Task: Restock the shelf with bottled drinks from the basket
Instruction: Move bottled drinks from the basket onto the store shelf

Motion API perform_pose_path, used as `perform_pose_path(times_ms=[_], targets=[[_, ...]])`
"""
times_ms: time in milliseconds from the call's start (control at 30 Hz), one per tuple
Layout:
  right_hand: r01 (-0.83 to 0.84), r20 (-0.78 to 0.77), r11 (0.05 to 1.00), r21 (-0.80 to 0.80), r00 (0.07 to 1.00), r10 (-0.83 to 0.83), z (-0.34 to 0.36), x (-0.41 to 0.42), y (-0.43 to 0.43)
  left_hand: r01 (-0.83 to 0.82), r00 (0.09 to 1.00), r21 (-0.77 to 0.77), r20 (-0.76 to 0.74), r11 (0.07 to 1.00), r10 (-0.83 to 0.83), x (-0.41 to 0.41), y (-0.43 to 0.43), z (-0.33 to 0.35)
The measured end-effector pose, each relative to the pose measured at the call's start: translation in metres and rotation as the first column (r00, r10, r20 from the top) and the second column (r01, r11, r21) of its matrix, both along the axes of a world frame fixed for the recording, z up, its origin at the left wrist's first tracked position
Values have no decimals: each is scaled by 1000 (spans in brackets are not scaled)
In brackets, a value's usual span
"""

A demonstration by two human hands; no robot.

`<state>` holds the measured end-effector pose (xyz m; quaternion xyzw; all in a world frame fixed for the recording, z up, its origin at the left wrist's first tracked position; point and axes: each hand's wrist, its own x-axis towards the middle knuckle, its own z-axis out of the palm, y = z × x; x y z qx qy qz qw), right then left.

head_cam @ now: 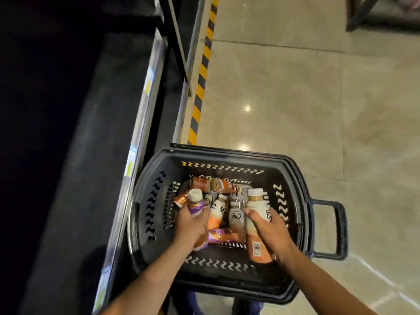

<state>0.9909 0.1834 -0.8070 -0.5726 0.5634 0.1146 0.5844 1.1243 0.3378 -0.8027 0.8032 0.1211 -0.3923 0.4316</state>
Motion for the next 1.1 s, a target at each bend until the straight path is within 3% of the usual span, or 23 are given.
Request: perform_pose_path(times_ms=[133,300,500,600,767,933,1100], targets=[[-3,136,1000,-11,991,4,186,10,14,4,999,-97,-31,995,-7,-5,1,191],[-72,356,995,-69,930,92,410,20,33,11,999,-266,54,964,4,-27,30,420],[-209,602,961,-179,750,276,614,20,77,-131,945,-309,247,942,213,-58,90,614],[-357,691,912,-201,608,390,674,22,107,-244,863,-311,363,919,352,-87,128,685],[-606,756,732,-312,309,578,742,16,179,-471,637,-383,476,795,607,-153,191,775],[-769,775,555,-317,127,619,783,-21,262,-623,421,-366,588,691,691,-234,256,822],[-900,798,286,-330,-104,593,813,-85,349,-743,189,-411,629,529,754,-331,321,843]])
